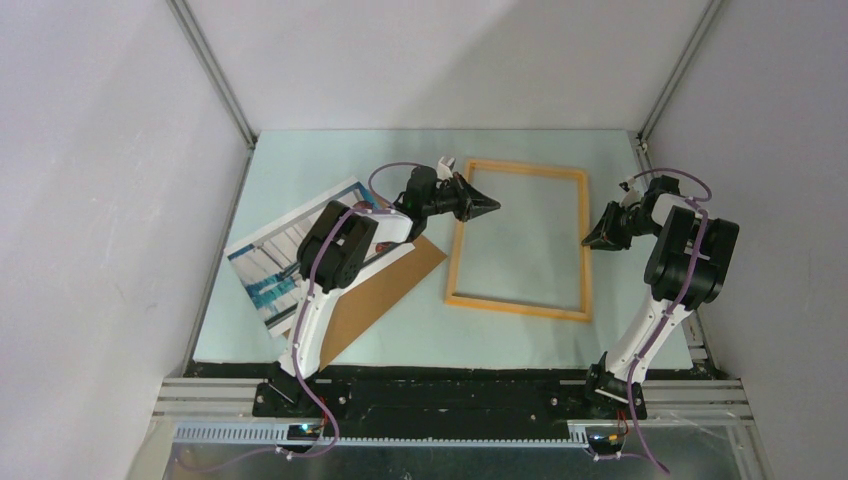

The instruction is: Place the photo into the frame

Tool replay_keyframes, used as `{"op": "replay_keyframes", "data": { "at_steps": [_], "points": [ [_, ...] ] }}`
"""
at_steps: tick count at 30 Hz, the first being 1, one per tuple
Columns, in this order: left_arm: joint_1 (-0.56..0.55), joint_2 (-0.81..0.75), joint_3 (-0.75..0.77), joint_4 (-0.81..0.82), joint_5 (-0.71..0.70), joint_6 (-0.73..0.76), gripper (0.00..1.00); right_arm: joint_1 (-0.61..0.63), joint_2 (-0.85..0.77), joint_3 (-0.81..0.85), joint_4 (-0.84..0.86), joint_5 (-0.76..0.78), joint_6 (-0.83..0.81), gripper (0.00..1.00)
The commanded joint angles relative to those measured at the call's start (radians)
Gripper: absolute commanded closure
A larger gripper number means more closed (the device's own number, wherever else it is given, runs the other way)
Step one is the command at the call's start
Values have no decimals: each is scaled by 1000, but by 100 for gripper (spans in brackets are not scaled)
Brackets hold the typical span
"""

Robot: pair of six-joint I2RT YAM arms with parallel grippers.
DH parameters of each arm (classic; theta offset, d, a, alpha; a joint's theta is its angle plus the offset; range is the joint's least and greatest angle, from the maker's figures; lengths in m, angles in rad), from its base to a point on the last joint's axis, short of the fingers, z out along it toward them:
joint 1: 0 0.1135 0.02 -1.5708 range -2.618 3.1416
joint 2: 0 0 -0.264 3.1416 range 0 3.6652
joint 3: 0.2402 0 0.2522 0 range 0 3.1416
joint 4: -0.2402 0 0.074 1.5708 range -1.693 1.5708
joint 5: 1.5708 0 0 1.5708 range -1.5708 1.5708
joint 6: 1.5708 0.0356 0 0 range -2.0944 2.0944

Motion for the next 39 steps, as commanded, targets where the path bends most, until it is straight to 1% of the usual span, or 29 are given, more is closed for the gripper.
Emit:
{"op": "replay_keyframes", "data": {
  "at_steps": [1,9,31,39],
  "points": [
    [-33,-5,15,23,29,43,100,-4,20,37,-12,-43,-1,96],
    [-51,-1,7,23,27,74,100,-8,21,37,-14,-49,-2,96],
    [-54,-6,-9,23,45,195,100,-10,27,44,-12,-58,-1,96],
    [-56,-8,-6,24,50,217,100,-10,27,46,-14,-62,-2,96]
  ]
}}
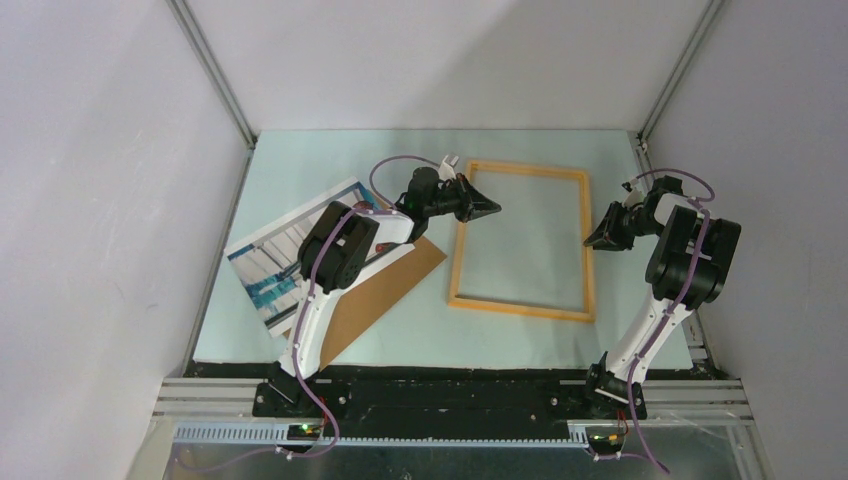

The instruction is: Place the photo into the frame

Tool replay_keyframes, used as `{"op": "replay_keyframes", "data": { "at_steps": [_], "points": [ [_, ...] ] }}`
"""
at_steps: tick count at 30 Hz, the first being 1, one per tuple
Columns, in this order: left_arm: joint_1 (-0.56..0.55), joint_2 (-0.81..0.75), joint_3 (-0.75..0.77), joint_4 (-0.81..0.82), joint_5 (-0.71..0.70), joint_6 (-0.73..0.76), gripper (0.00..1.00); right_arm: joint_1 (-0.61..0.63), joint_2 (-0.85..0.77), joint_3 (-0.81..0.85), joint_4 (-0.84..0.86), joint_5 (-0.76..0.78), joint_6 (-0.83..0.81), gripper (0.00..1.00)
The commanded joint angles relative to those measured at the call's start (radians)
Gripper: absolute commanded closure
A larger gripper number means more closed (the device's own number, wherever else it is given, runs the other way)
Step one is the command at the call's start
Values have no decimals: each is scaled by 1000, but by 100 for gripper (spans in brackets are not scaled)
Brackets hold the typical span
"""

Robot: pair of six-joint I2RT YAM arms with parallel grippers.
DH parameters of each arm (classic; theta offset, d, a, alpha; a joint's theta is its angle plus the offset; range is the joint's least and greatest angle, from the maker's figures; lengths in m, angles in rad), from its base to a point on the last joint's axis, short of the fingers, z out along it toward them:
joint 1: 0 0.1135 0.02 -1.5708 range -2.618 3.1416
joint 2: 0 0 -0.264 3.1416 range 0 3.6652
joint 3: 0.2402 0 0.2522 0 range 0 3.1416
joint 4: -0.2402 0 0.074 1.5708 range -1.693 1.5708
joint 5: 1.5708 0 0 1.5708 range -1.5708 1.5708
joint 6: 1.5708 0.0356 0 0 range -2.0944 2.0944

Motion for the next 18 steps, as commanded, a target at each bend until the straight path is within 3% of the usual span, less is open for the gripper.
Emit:
{"op": "replay_keyframes", "data": {
  "at_steps": [1,18],
  "points": [
    [-46,-9,-8,23,52,54,100,5,18,32,2,-58,11,96],
    [-53,0,19,13,69,111,100,5,20,36,-7,-61,6,96]
  ]
}}
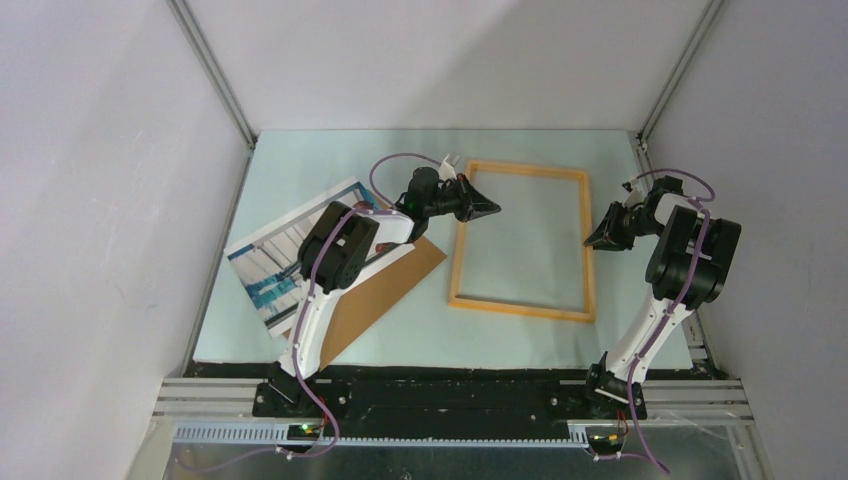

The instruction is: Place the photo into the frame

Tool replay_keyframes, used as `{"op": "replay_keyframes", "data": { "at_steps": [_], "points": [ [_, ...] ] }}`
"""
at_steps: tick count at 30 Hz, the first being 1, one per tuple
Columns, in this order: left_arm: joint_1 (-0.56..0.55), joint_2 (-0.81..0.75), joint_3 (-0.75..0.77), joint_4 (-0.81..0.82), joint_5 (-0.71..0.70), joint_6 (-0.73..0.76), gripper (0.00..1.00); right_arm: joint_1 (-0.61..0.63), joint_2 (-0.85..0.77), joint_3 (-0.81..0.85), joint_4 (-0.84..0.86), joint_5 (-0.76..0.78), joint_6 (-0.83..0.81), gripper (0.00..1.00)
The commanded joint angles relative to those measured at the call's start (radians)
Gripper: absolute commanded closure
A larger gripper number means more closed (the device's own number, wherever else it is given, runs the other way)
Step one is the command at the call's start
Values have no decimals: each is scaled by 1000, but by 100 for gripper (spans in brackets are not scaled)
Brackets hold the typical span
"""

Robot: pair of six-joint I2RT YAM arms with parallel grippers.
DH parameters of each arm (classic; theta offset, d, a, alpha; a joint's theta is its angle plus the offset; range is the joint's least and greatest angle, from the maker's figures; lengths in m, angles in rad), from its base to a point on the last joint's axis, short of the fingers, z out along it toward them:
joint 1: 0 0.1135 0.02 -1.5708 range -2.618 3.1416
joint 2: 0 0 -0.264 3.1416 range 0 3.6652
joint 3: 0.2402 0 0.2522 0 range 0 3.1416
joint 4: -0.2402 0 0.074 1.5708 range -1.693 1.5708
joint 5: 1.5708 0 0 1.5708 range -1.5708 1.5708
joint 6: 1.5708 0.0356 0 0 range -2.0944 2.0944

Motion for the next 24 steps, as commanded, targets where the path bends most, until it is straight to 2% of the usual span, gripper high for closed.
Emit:
{"op": "replay_keyframes", "data": {
  "at_steps": [1,24],
  "points": [
    [-52,0,20,11,67,58,100,6,20,34,-5,-59,7,96],
    [-61,-8,20,-43,58,119,100,6,15,40,-13,-58,4,96]
  ]
}}
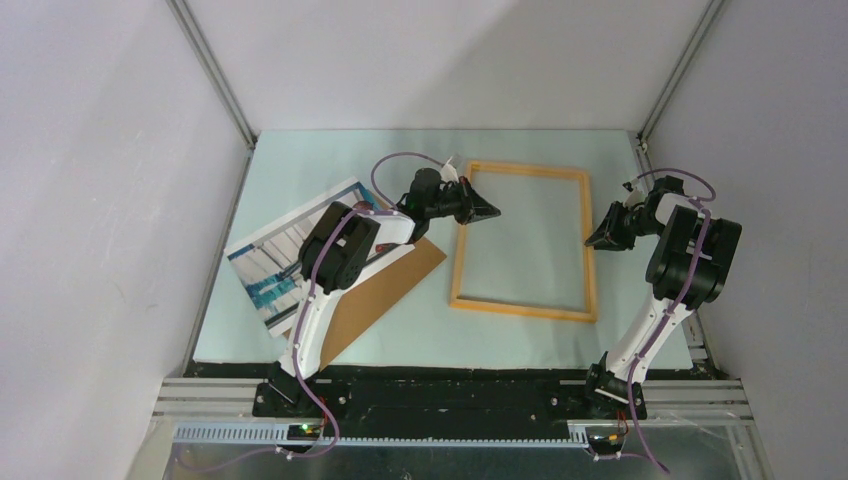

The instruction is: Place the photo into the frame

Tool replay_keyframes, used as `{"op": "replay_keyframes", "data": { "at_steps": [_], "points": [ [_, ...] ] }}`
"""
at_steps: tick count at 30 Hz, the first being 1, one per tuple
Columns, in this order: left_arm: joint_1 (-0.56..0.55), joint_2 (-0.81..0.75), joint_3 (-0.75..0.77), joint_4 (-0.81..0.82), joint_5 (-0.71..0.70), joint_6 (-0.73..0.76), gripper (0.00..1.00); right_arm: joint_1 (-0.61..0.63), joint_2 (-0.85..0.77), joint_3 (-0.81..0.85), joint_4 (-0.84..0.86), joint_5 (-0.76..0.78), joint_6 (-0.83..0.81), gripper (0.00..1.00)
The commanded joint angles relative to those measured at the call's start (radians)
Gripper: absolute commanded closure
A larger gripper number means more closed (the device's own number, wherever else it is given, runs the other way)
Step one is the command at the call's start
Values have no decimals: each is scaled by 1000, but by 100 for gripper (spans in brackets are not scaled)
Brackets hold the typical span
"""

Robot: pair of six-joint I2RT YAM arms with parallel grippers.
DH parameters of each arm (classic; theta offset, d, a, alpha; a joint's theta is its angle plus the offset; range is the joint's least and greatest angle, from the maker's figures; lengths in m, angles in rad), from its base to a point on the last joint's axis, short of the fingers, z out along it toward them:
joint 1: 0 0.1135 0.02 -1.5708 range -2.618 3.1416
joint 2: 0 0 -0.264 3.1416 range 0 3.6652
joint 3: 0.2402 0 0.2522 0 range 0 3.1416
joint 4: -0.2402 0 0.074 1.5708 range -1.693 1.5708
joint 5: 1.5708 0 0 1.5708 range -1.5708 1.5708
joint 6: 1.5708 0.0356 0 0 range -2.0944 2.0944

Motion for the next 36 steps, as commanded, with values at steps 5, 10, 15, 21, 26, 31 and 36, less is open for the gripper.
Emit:
{"op": "replay_keyframes", "data": {
  "at_steps": [5,10,15,21,26,31,36],
  "points": [
    [-52,-16,16,-43,30,41,100,8,9,34,-11,-58,10,96],
    [-54,-26,6,-84,-4,26,100,6,9,34,-15,-61,9,95],
    [-55,-29,14,-116,-18,5,100,6,8,34,-17,-63,12,94],
    [-55,-25,22,-141,-19,1,100,6,6,34,-14,-64,16,93],
    [-55,-16,36,-154,-15,8,100,7,6,34,-17,-64,16,93],
    [-54,-9,60,-175,-11,29,100,8,7,34,-17,-64,13,93],
    [-55,0,74,-201,-10,44,100,10,9,34,-17,-65,12,92]
  ]
}}
